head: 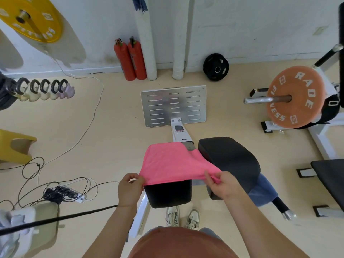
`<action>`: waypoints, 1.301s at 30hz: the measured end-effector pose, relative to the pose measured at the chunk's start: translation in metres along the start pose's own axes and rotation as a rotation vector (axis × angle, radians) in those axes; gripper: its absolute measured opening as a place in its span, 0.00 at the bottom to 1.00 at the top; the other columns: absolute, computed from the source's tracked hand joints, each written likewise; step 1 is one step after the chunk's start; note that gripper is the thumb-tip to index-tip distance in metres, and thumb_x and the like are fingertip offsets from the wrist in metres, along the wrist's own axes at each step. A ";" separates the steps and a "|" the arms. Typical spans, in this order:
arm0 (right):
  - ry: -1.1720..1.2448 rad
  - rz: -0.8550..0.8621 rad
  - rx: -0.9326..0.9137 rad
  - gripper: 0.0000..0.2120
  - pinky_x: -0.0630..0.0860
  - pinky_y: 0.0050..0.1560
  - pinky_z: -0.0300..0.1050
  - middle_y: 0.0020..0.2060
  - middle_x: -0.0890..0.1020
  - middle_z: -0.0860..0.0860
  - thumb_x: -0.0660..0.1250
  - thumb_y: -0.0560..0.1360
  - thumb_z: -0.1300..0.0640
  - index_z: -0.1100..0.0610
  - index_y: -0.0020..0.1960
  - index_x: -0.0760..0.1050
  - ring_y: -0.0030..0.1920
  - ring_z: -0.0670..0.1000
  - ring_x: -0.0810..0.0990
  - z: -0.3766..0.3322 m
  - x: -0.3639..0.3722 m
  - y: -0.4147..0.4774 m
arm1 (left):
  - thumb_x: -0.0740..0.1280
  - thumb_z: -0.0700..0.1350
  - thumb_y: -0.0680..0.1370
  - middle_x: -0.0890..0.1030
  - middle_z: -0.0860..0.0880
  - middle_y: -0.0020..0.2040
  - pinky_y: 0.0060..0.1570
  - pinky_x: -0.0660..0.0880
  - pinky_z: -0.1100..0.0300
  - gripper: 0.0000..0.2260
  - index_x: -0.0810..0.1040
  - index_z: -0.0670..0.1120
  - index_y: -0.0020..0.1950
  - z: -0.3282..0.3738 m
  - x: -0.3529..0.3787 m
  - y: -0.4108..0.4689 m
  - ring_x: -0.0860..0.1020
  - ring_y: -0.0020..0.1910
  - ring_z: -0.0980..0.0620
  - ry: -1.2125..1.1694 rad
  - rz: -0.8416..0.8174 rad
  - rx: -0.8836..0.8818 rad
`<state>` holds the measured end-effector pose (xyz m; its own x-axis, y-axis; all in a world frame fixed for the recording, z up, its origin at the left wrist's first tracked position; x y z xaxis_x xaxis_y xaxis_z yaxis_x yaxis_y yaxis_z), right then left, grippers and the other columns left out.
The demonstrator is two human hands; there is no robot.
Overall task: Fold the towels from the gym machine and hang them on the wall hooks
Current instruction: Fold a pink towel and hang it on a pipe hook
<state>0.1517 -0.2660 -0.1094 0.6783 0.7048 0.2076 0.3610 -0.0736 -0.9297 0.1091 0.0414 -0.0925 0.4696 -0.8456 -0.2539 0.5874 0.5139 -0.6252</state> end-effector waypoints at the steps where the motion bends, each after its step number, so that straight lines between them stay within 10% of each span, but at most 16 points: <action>1: -0.025 -0.016 -0.033 0.08 0.82 0.45 0.55 0.59 0.69 0.70 0.64 0.72 0.72 0.70 0.51 0.69 0.66 0.70 0.69 -0.002 0.002 -0.001 | 0.66 0.34 0.71 0.74 0.46 0.30 0.32 0.69 0.59 0.06 0.79 0.43 0.41 0.001 0.003 -0.002 0.69 0.29 0.49 0.002 -0.022 0.011; 5: -0.001 -0.020 0.056 0.23 0.69 0.68 0.54 0.55 0.74 0.71 0.75 0.47 0.52 0.56 0.37 0.70 0.64 0.65 0.72 0.012 -0.002 0.022 | 0.67 0.32 0.72 0.78 0.50 0.31 0.36 0.72 0.60 0.10 0.85 0.44 0.41 0.000 0.008 -0.011 0.72 0.31 0.52 0.098 -0.109 0.048; 10: -0.280 0.105 -0.323 0.08 0.78 0.53 0.48 0.48 0.77 0.60 0.67 0.72 0.64 0.55 0.40 0.70 0.46 0.54 0.77 -0.014 0.003 -0.010 | 0.73 0.34 0.67 0.82 0.49 0.38 0.40 0.74 0.66 0.10 0.85 0.46 0.45 -0.019 0.002 -0.022 0.78 0.38 0.51 0.287 -0.232 -0.006; 15: -0.745 0.319 -0.651 0.09 0.68 0.33 0.43 0.31 0.75 0.55 0.60 0.73 0.69 0.64 0.36 0.75 0.34 0.55 0.72 -0.038 0.022 -0.035 | 0.69 0.36 0.73 0.81 0.55 0.44 0.44 0.68 0.80 0.14 0.84 0.54 0.51 0.027 0.018 -0.032 0.76 0.40 0.62 0.756 -0.290 0.419; 23: -1.189 -0.195 -1.092 0.11 0.72 0.47 0.26 0.41 0.81 0.44 0.65 0.76 0.63 0.53 0.55 0.81 0.42 0.40 0.77 -0.045 0.125 -0.121 | 0.67 0.37 0.75 0.73 0.55 0.48 0.49 0.64 0.76 0.09 0.83 0.49 0.50 0.156 0.059 -0.075 0.71 0.49 0.57 0.821 -0.355 1.068; 29: -1.171 -0.380 -1.100 0.13 0.78 0.52 0.39 0.42 0.85 0.46 0.72 0.73 0.56 0.51 0.57 0.76 0.45 0.44 0.83 -0.046 0.149 -0.162 | 0.72 0.40 0.73 0.82 0.65 0.43 0.49 0.73 0.69 0.20 0.80 0.69 0.40 0.192 0.060 -0.098 0.80 0.44 0.62 0.479 -0.439 0.903; 39: -1.262 -0.573 -1.285 0.07 0.79 0.47 0.38 0.36 0.80 0.41 0.67 0.73 0.66 0.55 0.43 0.77 0.43 0.42 0.81 -0.048 0.160 -0.210 | 0.77 0.38 0.67 0.83 0.52 0.37 0.46 0.76 0.68 0.19 0.81 0.59 0.50 0.211 0.051 -0.111 0.80 0.38 0.57 0.289 -0.429 0.785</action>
<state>0.2153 -0.1716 0.1342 -0.2686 0.8224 -0.5015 0.9410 0.3354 0.0460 0.2069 -0.0281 0.1199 -0.0099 -0.9345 -0.3559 0.9983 0.0115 -0.0579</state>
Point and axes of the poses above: each hand's wrist, its own y-axis towards the middle knuckle, its own x-axis out of the palm, z = x × y, the point moved 7 cm from there along y, towards the middle knuckle
